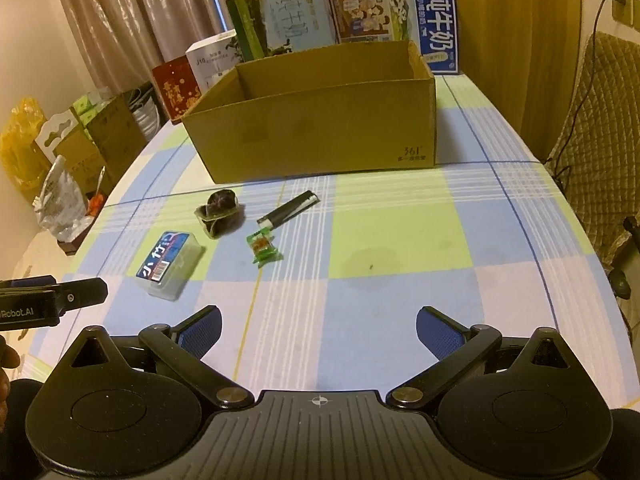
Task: Organize objects
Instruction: 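Lower the left tool toward the blue toothpick case while the right tool approaches the green candy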
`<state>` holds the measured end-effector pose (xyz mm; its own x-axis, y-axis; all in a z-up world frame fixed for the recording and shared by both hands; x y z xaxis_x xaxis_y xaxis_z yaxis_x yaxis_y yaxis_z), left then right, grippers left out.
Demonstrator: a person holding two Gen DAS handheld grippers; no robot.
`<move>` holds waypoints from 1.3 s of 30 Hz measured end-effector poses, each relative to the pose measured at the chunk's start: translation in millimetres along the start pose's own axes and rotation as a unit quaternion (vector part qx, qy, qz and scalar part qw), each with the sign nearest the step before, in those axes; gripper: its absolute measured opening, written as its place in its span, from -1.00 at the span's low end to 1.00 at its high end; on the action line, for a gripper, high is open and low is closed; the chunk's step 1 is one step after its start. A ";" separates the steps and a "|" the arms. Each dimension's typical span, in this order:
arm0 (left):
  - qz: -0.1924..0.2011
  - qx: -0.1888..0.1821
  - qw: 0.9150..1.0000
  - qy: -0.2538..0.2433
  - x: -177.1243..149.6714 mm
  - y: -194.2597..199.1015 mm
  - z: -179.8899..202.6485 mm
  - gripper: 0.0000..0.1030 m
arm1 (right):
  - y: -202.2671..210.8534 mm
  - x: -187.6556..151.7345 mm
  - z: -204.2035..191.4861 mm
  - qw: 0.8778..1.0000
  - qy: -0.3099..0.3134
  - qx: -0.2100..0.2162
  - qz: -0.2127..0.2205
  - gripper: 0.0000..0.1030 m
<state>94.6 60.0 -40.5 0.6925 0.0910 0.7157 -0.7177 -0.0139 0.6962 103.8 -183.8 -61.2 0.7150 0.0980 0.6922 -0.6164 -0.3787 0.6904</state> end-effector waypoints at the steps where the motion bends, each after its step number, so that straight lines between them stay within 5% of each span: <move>1: -0.001 0.000 1.000 0.001 0.2 -0.9 -0.4 0.97 | -1.4 0.3 -0.4 1.000 0.001 0.000 -0.001 0.96; 27: -0.028 -0.003 0.999 -0.038 15.1 -69.9 -17.3 0.95 | -80.4 21.9 -19.9 0.997 0.081 0.015 -0.003 0.94; 39: -0.041 -0.020 0.997 -0.065 15.0 -120.8 -16.2 0.77 | -139.0 27.1 -42.1 0.989 0.137 0.050 0.003 0.24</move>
<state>190.4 79.1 -114.8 0.7505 -0.0401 0.6597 -0.6591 0.0280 0.7515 194.9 -89.9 -129.6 0.5868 0.3365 0.7365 -0.5741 -0.4685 0.6715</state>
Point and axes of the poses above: each gripper's, at about its wrist camera, not at the fingertips, and y roughly against the way its jaws point, z to its right, x to its top, the point moved 6 cm from there along -y, roughly the way its jaws point, and after that the axes turned 4 degrees about z, right-handed, at the moved point
